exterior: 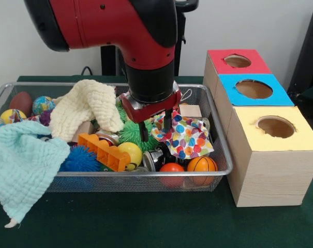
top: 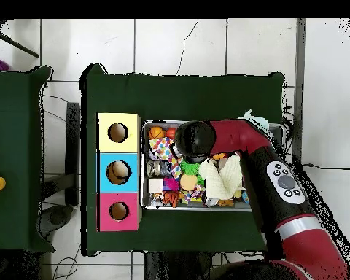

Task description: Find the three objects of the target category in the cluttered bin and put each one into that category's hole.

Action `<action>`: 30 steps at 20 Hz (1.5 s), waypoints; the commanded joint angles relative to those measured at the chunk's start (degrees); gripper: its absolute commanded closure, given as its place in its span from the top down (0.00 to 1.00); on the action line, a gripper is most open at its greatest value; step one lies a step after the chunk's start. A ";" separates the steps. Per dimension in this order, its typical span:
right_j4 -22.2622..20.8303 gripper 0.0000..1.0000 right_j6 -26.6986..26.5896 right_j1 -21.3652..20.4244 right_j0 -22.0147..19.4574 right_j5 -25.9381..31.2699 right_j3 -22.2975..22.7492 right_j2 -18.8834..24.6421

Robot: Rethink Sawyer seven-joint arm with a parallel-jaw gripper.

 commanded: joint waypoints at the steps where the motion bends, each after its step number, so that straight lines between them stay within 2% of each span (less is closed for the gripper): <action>1: -0.02 1.00 9.12 4.78 1.01 -1.37 -5.39 -5.23; 5: 0.23 1.00 10.37 5.14 2.21 -0.39 -7.18 -7.13; 8: 0.66 1.00 10.71 4.43 2.32 -1.13 -6.49 -7.89; 18: 1.87 1.00 8.19 3.93 3.54 0.36 -8.72 -8.41; 26: 3.62 1.00 10.53 3.20 3.90 -2.40 -5.57 -9.19; 30: 4.55 1.00 10.64 3.26 4.31 -2.53 -5.40 -9.37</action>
